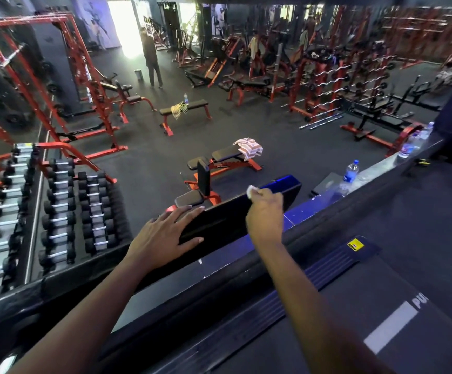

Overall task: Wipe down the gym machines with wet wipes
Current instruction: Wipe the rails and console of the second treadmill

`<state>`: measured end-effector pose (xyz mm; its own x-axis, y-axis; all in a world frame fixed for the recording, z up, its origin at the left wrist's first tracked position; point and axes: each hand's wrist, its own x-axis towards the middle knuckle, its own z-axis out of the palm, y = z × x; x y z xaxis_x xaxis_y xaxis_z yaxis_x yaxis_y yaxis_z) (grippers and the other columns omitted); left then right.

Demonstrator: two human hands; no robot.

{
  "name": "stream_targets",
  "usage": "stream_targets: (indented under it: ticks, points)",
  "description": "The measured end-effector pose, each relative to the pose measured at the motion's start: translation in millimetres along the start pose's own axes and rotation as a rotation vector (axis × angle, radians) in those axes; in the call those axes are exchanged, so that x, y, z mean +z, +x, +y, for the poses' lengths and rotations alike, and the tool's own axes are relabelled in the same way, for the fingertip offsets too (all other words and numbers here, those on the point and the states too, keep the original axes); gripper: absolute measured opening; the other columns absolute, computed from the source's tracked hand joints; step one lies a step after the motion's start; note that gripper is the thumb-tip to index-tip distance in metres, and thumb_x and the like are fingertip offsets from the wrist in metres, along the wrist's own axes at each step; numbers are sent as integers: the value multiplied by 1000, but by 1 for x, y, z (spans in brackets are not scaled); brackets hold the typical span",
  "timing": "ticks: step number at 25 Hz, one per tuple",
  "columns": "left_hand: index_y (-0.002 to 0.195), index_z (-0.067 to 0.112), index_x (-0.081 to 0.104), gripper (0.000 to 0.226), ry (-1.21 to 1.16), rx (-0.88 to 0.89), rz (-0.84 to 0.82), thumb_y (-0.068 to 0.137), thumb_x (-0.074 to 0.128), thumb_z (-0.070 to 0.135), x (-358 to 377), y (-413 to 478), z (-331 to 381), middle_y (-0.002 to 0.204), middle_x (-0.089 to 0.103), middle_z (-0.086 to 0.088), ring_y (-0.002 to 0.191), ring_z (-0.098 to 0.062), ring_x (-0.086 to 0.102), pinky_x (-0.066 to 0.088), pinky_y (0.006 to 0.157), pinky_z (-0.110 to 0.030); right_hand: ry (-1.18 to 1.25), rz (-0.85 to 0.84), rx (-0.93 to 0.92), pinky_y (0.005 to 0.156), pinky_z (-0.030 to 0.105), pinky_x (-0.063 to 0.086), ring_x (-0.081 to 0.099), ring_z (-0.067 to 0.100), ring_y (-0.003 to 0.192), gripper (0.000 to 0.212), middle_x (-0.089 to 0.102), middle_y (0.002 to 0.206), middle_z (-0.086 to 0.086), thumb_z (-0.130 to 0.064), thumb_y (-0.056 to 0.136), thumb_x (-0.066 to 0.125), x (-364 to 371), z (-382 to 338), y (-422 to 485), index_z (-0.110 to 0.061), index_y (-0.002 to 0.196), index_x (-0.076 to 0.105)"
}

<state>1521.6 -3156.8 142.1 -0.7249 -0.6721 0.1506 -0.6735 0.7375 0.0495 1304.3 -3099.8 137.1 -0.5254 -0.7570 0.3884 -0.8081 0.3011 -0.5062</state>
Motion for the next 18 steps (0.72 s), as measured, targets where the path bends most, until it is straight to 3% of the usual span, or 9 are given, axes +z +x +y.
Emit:
stream_targets:
  ticks: [4, 7, 9, 13, 18]
  points:
    - [150, 35, 18, 96, 7, -8, 0, 70, 0, 85, 0, 0, 0, 152, 30, 9, 131, -17, 43, 43, 97, -37, 55, 44, -264, 60, 26, 50, 55, 20, 70, 37, 68, 91, 7, 2, 65, 70, 15, -66, -58, -6, 101, 69]
    - [149, 29, 23, 107, 12, -21, -7, 65, -8, 88, -3, 0, 1, 153, 30, 10, 131, -16, 42, 42, 97, -35, 129, -117, -319, 72, 27, 50, 51, 23, 83, 43, 66, 105, 7, 4, 77, 65, 8, -74, -65, -6, 119, 62]
    - [149, 33, 22, 99, 10, -13, 4, 69, -3, 87, -2, 0, 2, 151, 32, 11, 131, -16, 42, 44, 96, -36, 146, -117, -259, 79, 25, 44, 51, 25, 91, 40, 66, 110, 5, 7, 84, 54, -4, -49, -36, -10, 119, 63]
    - [149, 39, 14, 86, 11, -21, -23, 74, 5, 80, -2, 1, 2, 151, 28, 14, 133, -15, 38, 44, 98, -37, 18, -16, 19, 86, 33, 42, 49, 31, 104, 45, 63, 116, 11, 13, 85, 42, -28, 21, 34, -8, 120, 63]
    - [149, 38, 14, 87, 9, -28, -26, 73, 4, 79, -3, 0, 3, 150, 30, 13, 130, -15, 41, 44, 97, -36, -61, -89, -43, 87, 32, 40, 44, 28, 106, 48, 58, 122, 12, 12, 86, 41, -17, 23, 21, -8, 127, 55]
